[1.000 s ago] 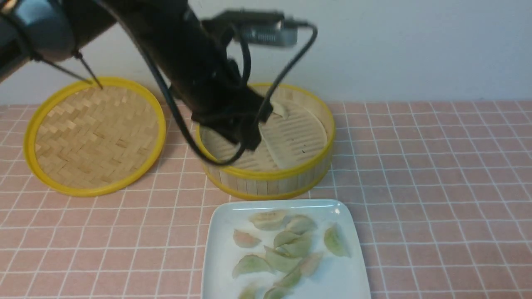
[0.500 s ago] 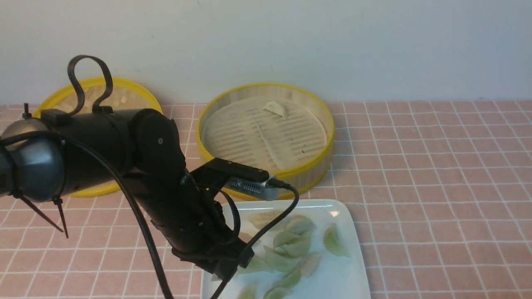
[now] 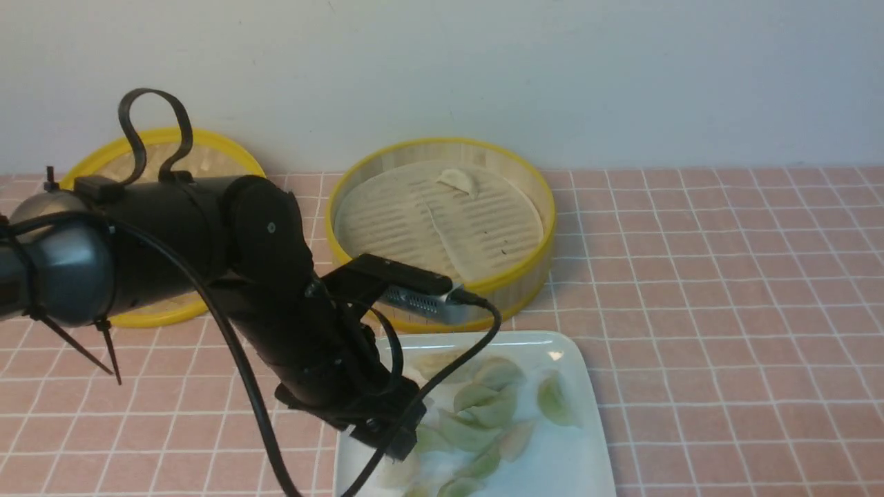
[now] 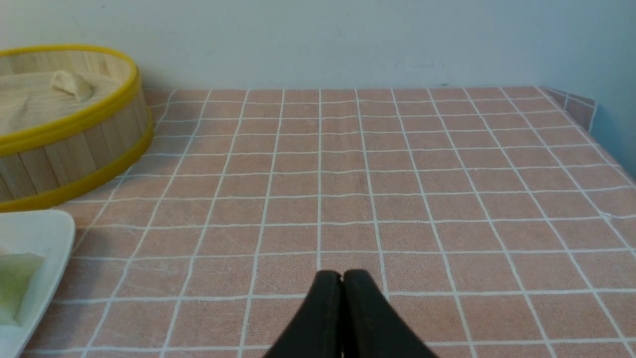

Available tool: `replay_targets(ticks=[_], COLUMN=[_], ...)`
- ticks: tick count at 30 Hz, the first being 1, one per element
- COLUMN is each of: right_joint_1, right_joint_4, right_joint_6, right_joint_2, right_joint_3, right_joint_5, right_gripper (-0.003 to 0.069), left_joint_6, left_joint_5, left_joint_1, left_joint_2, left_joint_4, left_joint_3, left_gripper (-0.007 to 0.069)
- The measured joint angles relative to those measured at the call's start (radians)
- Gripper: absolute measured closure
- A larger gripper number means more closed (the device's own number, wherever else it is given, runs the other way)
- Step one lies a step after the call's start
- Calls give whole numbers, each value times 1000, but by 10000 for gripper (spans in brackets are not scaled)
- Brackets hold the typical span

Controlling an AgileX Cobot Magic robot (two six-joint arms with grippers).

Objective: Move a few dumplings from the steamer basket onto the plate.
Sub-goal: Use the left arm to put the dumpling into the plate, then use the left arm to grab a dumpling from the steamer

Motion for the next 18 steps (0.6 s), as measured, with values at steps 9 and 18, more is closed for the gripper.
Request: replay_targets(ticks=[9,18], right_joint_1=[0,0], right_joint_4=[0,0], right_joint_6=[0,0], right_joint_2=[0,0], right_joint_3=[0,0], right_joint_5=[0,0], right_gripper=[669,669], left_joint_6=[-23,142], left_joint_5=[65,316], left_joint_1=[152,196], left_joint_2=[181,786], left_joint_4=[63,13], left_joint_3=[-600,-1464], left_gripper=[604,629])
